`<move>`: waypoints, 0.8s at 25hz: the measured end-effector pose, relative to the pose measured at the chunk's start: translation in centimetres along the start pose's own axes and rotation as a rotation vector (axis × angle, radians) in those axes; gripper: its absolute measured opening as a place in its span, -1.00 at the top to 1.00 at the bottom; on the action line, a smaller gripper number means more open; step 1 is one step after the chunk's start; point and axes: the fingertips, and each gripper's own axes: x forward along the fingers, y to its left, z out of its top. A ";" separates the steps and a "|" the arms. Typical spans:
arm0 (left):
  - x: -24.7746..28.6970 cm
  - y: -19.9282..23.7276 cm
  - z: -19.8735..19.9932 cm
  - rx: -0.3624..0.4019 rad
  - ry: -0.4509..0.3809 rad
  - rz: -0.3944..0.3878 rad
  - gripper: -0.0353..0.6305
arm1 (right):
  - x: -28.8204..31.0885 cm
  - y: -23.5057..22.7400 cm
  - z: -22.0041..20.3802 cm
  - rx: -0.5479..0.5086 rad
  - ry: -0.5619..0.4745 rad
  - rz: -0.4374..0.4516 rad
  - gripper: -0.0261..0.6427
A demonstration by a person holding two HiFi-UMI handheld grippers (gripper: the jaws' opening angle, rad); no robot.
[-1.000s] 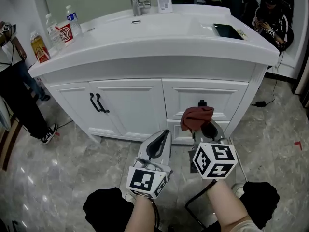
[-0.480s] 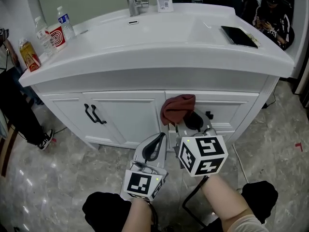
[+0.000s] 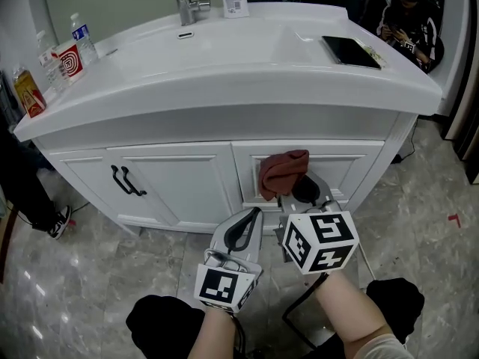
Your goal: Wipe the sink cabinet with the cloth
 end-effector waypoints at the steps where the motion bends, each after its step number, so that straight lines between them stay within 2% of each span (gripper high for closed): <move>1: 0.3 -0.4 0.1 0.000 -0.004 -0.009 0.89 | -0.3 -0.7 0.0 0.000 0.001 -0.012 0.68; 10: 2.5 -4.5 0.4 -0.015 -0.030 -0.063 0.89 | -3.5 -5.6 1.6 0.010 -0.015 -0.065 0.68; 20: 2.9 -7.8 0.1 0.009 -0.006 -0.109 0.89 | -8.2 -13.3 3.5 0.050 -0.059 -0.229 0.68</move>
